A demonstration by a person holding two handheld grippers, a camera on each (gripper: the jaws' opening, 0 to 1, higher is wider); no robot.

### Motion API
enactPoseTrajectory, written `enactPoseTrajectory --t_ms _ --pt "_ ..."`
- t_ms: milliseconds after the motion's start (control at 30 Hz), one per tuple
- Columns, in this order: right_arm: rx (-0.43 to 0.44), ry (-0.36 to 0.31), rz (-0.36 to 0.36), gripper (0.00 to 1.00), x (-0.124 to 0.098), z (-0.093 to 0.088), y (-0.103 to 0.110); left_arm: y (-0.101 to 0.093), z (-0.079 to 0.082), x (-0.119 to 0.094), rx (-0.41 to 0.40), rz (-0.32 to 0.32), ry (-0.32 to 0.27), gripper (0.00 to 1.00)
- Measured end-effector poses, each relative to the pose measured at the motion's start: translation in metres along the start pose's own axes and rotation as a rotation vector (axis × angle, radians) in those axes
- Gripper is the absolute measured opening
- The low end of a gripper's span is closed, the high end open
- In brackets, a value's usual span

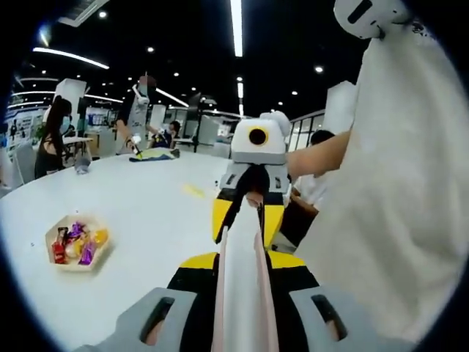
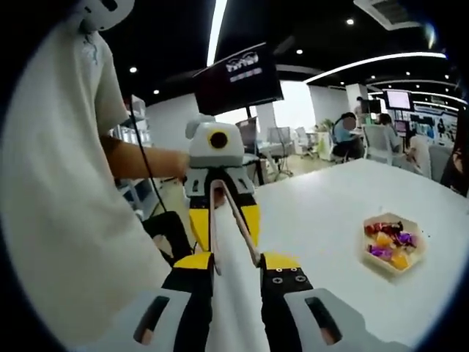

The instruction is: Place the target food into the container with the food tongs after gripping and lifting it, then release it inside without dropping or visibly crushing the food.

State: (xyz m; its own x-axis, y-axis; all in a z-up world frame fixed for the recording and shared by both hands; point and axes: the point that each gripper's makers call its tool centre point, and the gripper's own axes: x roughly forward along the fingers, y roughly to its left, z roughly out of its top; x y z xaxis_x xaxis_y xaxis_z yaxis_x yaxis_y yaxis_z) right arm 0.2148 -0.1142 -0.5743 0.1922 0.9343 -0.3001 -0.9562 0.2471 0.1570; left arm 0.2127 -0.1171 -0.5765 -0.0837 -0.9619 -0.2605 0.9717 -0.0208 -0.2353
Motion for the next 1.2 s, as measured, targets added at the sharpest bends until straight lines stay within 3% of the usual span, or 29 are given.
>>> enactPoseTrajectory --t_ms 100,267,433,633,1200 --pt "-0.009 0.014 0.005 0.21 0.001 -0.002 0.0 0.001 -0.003 0.0 -0.005 -0.007 0.011 0.21" --pt "-0.009 0.023 -0.001 0.19 0.0 -0.006 -0.002 0.002 -0.02 0.002 -0.017 -0.003 0.084 0.21" --pt "0.021 0.023 -0.003 0.18 -0.002 -0.011 -0.002 0.003 -0.021 -0.001 -0.025 0.011 0.071 0.2" --pt "0.028 0.031 -0.009 0.18 -0.003 -0.017 -0.003 0.006 -0.033 -0.005 -0.035 0.032 0.113 0.2" --pt "0.022 0.03 -0.021 0.18 -0.008 -0.025 0.004 0.0 -0.045 -0.004 -0.033 0.049 0.157 0.2"
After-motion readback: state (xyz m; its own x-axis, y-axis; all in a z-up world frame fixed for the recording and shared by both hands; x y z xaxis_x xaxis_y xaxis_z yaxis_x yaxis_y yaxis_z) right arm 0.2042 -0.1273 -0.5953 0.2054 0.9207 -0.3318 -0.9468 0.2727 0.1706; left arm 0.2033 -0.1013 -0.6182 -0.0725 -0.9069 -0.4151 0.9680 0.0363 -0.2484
